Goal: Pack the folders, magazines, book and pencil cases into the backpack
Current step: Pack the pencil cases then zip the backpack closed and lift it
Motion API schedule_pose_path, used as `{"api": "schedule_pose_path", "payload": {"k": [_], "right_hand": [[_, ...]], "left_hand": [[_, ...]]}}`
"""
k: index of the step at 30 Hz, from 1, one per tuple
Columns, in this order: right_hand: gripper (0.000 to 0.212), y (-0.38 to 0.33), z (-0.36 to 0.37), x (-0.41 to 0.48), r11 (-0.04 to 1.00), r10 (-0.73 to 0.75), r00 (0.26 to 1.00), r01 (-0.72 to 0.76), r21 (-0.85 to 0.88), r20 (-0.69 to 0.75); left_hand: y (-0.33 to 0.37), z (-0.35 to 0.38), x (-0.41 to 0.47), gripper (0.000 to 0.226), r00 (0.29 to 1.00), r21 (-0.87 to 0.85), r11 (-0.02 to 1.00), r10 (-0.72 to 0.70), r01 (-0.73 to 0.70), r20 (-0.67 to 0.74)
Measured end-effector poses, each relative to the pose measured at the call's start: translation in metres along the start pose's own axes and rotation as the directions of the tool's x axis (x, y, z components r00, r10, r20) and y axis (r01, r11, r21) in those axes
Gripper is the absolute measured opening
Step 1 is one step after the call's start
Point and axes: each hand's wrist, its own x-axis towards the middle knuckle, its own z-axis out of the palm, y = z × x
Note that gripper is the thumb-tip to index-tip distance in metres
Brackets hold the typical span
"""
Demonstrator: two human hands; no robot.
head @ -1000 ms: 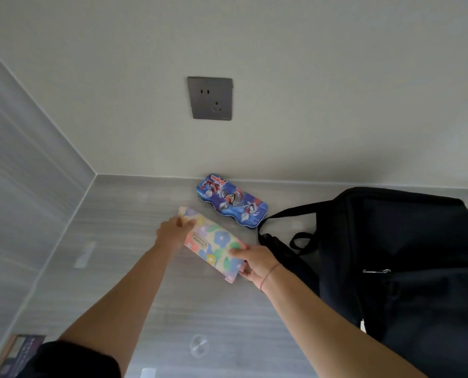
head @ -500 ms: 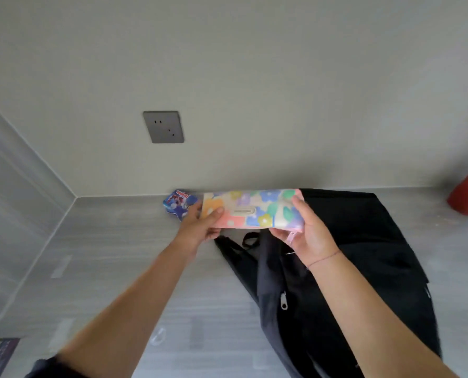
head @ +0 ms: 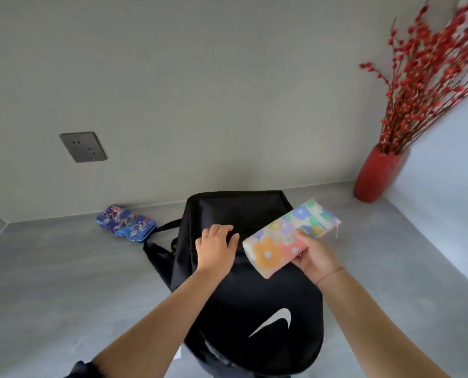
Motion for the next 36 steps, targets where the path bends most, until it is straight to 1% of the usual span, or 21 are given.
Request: {"api": "schedule_pose_path", "payload": {"k": [2, 5, 7, 9, 10, 11, 13, 15, 18, 19, 20, 21, 22, 24, 25, 27, 29, 31, 33, 35, 36], "right_hand": [[0.028, -0.006, -0.009, -0.004, 0.996, 0.078, 0.996, -0.077, -0.035, 0.04], [0.036, -0.008, -0.017, -0.01, 0.969, 0.221, 0.964, -0.199, -0.147, 0.148], [0.039, -0.005, -0.021, -0.015, 0.943, 0.308, 0.926, -0.268, -0.194, 0.219], [0.04, 0.001, -0.022, -0.02, 0.902, 0.4, 0.884, -0.333, -0.274, 0.241], [0.039, 0.004, -0.023, -0.021, 0.882, 0.431, 0.872, -0.352, -0.313, 0.234], [0.036, 0.008, -0.024, -0.022, 0.868, 0.448, 0.867, -0.363, -0.339, 0.219], [0.029, 0.013, -0.027, -0.023, 0.847, 0.465, 0.869, -0.381, -0.371, 0.17], [0.026, 0.016, -0.029, -0.023, 0.825, 0.486, 0.866, -0.408, -0.392, 0.12], [0.026, 0.017, -0.029, -0.024, 0.813, 0.485, 0.871, -0.414, -0.409, 0.083], [0.027, 0.017, -0.028, -0.024, 0.812, 0.478, 0.875, -0.405, -0.419, 0.08], [0.028, 0.016, -0.028, -0.024, 0.814, 0.469, 0.88, -0.394, -0.428, 0.082], [0.029, 0.017, -0.027, -0.025, 0.816, 0.456, 0.886, -0.377, -0.437, 0.088], [0.03, 0.017, -0.027, -0.025, 0.822, 0.44, 0.893, -0.356, -0.444, 0.099], [0.033, 0.019, -0.026, -0.026, 0.839, 0.421, 0.895, -0.323, -0.439, 0.147], [0.033, 0.02, -0.025, -0.026, 0.845, 0.423, 0.89, -0.318, -0.43, 0.173], [0.031, 0.021, -0.022, -0.025, 0.85, 0.436, 0.878, -0.329, -0.411, 0.199], [0.03, 0.023, -0.016, -0.022, 0.845, 0.455, 0.868, -0.351, -0.403, 0.197], [0.03, 0.026, -0.006, -0.016, 0.841, 0.451, 0.876, -0.352, -0.41, 0.172], [0.03, 0.029, 0.007, -0.006, 0.879, 0.365, 0.927, -0.313, -0.36, 0.085], [0.033, 0.032, 0.018, 0.009, 0.935, 0.239, 0.965, -0.258, -0.244, -0.105], [0.032, 0.033, 0.023, 0.016, 0.95, 0.19, 0.961, -0.232, -0.211, -0.2]], "left_hand": [[-0.001, 0.004, -0.002, 0.027, 0.994, 0.108, 0.99, 0.078, -0.086, 0.074], [-0.002, 0.003, -0.009, 0.03, 0.961, 0.096, 0.973, 0.185, -0.208, 0.204], [-0.002, -0.001, -0.007, 0.035, 0.955, 0.052, 0.983, 0.156, -0.174, 0.251], [0.0, -0.005, 0.0, 0.025, 0.968, 0.073, 0.988, 0.114, -0.133, 0.224], [0.0, -0.007, 0.005, 0.014, 0.974, 0.118, 0.983, 0.118, -0.143, 0.194], [0.0, -0.008, 0.009, 0.01, 0.974, 0.172, 0.97, 0.14, -0.171, 0.176], [-0.001, -0.006, 0.019, 0.03, 0.962, 0.307, 0.92, 0.189, -0.243, 0.195], [-0.001, -0.003, 0.029, 0.039, 0.946, 0.449, 0.836, 0.244, -0.316, 0.212], [0.0, 0.005, 0.04, 0.032, 0.916, 0.584, 0.706, 0.325, -0.401, 0.236], [0.001, 0.008, 0.043, 0.028, 0.907, 0.606, 0.676, 0.345, -0.419, 0.242], [0.003, 0.01, 0.044, 0.025, 0.904, 0.606, 0.673, 0.354, -0.424, 0.239], [0.005, 0.01, 0.045, 0.023, 0.905, 0.584, 0.693, 0.361, -0.423, 0.226], [0.007, 0.009, 0.047, 0.022, 0.913, 0.518, 0.753, 0.36, -0.405, 0.189], [0.011, 0.003, 0.051, 0.015, 0.945, 0.281, 0.903, 0.312, -0.326, 0.092], [0.012, -0.001, 0.054, 0.011, 0.957, 0.17, 0.942, 0.284, -0.29, 0.065], [0.014, -0.008, 0.056, 0.007, 0.963, 0.051, 0.962, 0.268, -0.269, 0.041], [0.016, -0.013, 0.056, 0.005, 0.962, -0.02, 0.962, 0.272, -0.271, 0.021], [0.018, -0.017, 0.055, 0.004, 0.958, -0.068, 0.956, 0.286, -0.286, 0.002], [0.019, -0.019, 0.052, 0.004, 0.95, -0.076, 0.948, 0.312, -0.31, 0.024], [0.019, -0.019, 0.048, 0.006, 0.938, -0.059, 0.942, 0.335, -0.331, 0.086], [0.017, -0.019, 0.046, 0.008, 0.933, -0.03, 0.94, 0.342, -0.341, 0.11]]}}
